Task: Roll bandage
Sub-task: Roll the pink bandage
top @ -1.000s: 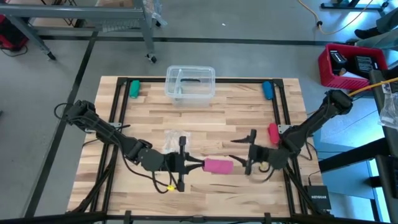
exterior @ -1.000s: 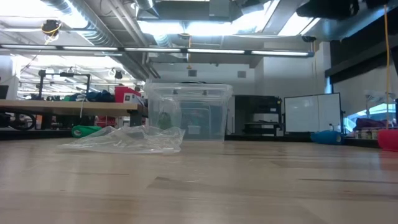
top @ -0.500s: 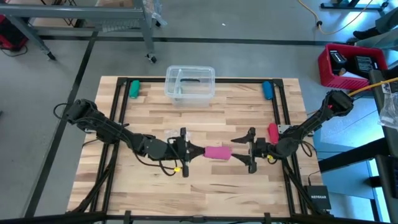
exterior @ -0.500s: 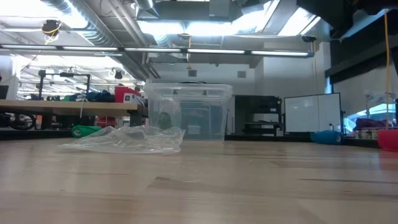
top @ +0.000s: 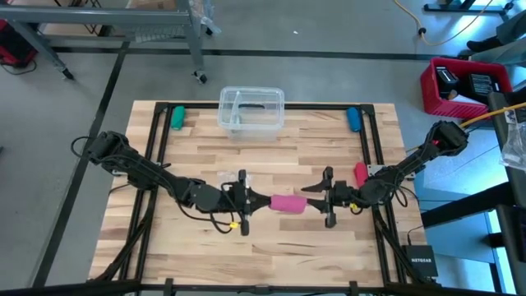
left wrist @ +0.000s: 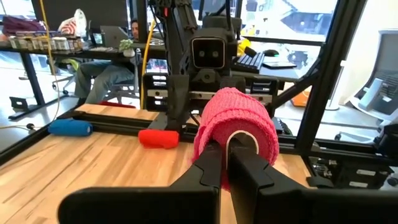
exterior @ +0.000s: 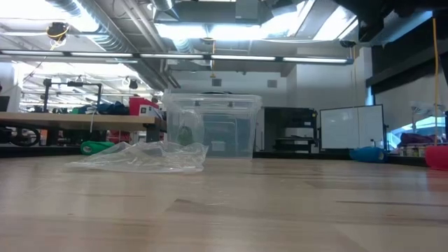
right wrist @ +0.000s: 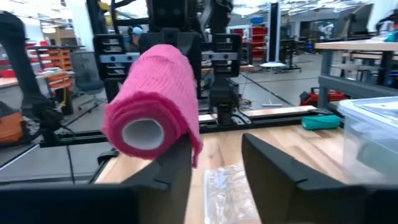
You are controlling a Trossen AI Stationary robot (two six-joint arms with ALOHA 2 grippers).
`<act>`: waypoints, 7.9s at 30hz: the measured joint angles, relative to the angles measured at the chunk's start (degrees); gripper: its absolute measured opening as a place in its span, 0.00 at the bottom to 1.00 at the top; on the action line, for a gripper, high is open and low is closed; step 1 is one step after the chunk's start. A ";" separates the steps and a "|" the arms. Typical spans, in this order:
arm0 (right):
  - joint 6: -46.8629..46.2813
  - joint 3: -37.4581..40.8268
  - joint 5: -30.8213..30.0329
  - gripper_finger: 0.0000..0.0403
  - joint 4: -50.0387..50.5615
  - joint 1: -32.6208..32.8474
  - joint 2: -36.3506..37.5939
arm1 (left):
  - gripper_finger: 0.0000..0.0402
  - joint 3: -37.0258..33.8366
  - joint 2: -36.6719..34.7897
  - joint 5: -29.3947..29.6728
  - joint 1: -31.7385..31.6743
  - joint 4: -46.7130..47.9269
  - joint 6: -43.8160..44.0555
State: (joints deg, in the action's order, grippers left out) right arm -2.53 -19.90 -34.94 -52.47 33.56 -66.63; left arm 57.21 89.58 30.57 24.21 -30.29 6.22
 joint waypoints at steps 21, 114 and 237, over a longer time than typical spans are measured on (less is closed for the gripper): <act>4.08 -3.21 7.06 0.18 1.46 -3.77 0.00 | 0.01 0.02 0.00 -0.50 -0.63 -1.85 -0.22; 5.78 -35.24 15.09 0.71 59.64 -0.81 1.31 | 0.01 0.07 -0.15 4.68 1.90 -0.03 -16.86; -1.59 -44.83 22.09 0.44 85.63 -22.07 -41.83 | 0.45 -7.61 -0.09 4.16 1.25 39.72 26.42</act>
State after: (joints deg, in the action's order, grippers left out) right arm -4.13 -64.73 -12.85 33.16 11.49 -108.46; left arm 49.60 89.49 34.73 25.45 9.42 32.64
